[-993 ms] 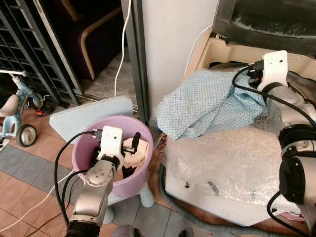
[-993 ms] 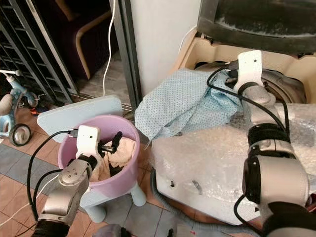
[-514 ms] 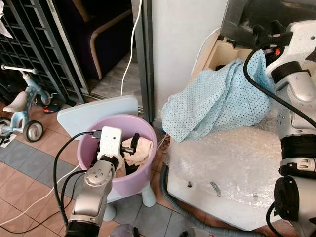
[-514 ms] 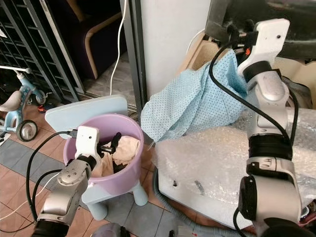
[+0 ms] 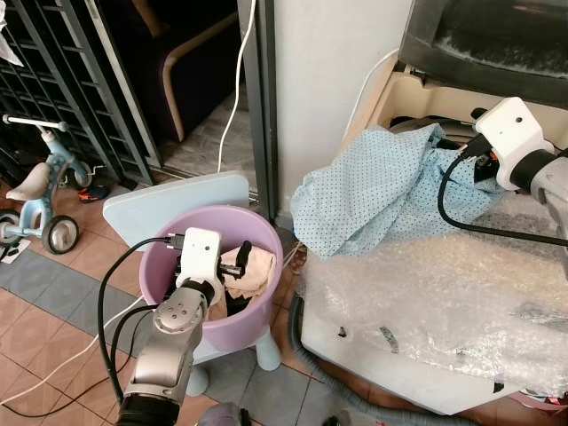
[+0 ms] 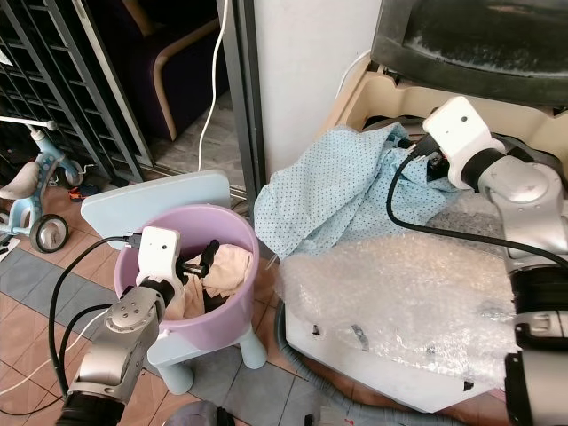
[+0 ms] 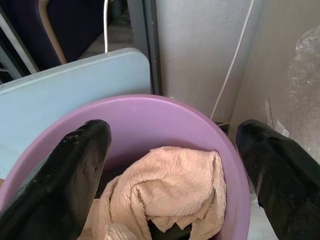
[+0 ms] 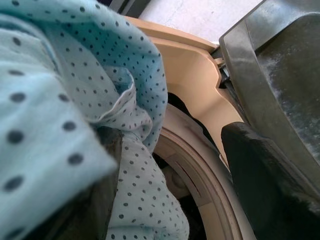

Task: Clothes washing

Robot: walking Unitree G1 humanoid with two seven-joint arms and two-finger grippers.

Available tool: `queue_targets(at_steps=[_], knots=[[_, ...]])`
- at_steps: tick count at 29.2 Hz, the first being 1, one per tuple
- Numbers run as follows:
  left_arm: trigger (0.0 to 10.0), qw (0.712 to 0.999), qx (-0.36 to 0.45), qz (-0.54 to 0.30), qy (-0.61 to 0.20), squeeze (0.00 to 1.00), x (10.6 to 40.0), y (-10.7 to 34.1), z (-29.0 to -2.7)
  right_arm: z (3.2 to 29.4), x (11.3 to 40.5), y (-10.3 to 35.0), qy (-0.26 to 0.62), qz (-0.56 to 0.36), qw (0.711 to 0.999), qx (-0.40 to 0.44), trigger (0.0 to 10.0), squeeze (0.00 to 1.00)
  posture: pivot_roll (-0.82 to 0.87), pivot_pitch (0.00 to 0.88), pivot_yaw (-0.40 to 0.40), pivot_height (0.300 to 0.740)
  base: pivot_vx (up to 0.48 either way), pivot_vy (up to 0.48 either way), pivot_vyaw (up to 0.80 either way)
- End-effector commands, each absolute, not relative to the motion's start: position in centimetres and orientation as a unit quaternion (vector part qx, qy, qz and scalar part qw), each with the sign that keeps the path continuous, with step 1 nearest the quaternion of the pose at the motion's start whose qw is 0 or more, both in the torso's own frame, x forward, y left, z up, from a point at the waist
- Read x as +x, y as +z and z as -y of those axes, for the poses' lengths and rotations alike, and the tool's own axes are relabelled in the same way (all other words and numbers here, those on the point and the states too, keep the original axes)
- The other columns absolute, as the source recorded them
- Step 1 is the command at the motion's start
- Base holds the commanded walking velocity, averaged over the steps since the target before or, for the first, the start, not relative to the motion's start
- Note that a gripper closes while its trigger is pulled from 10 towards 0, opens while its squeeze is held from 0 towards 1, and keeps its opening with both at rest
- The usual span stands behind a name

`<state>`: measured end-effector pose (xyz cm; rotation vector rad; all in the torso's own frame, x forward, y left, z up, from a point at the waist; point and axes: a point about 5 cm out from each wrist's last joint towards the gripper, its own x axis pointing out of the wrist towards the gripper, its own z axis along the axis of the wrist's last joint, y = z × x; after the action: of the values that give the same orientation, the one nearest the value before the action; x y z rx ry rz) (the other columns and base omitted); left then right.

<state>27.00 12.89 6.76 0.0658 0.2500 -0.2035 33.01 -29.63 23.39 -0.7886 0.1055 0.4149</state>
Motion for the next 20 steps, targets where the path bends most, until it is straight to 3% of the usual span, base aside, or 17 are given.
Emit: queue_targets(at_steps=[1,5,10,11,15,18,20], knots=[[10.0,0.985,0.040,-0.131,-0.102,0.00,27.1,6.6,-13.0,29.8,32.6,24.9,0.211,-0.027,0.891,-0.401,10.0,1.00,-0.09,0.000,0.042,0.740,0.000,0.000,0.00],[10.0,0.984,0.040,-0.135,-0.107,0.00,27.1,6.5,-12.9,31.6,33.5,29.4,0.089,0.082,0.936,-0.331,10.0,1.00,-0.10,0.000,0.049,0.740,0.000,0.000,0.00],[10.0,0.984,0.042,-0.135,-0.109,0.00,27.2,6.5,-12.8,32.0,33.3,33.9,0.003,0.226,0.950,-0.215,10.0,1.00,-0.09,0.000,0.052,0.740,0.000,0.000,0.00],[10.0,0.984,0.042,-0.134,-0.107,0.00,27.2,6.5,-12.9,30.9,33.9,33.6,0.052,0.229,0.961,-0.144,10.0,1.00,-0.08,0.000,0.048,0.740,0.000,0.000,0.00],[10.0,0.984,0.043,-0.134,-0.105,0.00,27.2,6.6,-13.0,27.4,34.3,31.9,0.168,0.189,0.957,-0.142,10.0,1.00,-0.08,0.000,0.046,0.740,0.000,0.000,0.00],[10.0,0.984,0.044,-0.134,-0.106,0.00,27.3,6.6,-13.0,22.5,33.1,27.3,0.341,0.109,0.923,-0.144,10.0,1.00,-0.08,0.000,0.045,0.740,0.000,0.000,0.00],[10.0,0.984,0.044,-0.135,-0.107,0.00,27.3,6.5,-13.0,20.9,32.5,25.2,0.380,0.082,0.908,-0.156,10.0,1.00,-0.08,0.000,0.045,0.740,0.000,0.000,0.00]])
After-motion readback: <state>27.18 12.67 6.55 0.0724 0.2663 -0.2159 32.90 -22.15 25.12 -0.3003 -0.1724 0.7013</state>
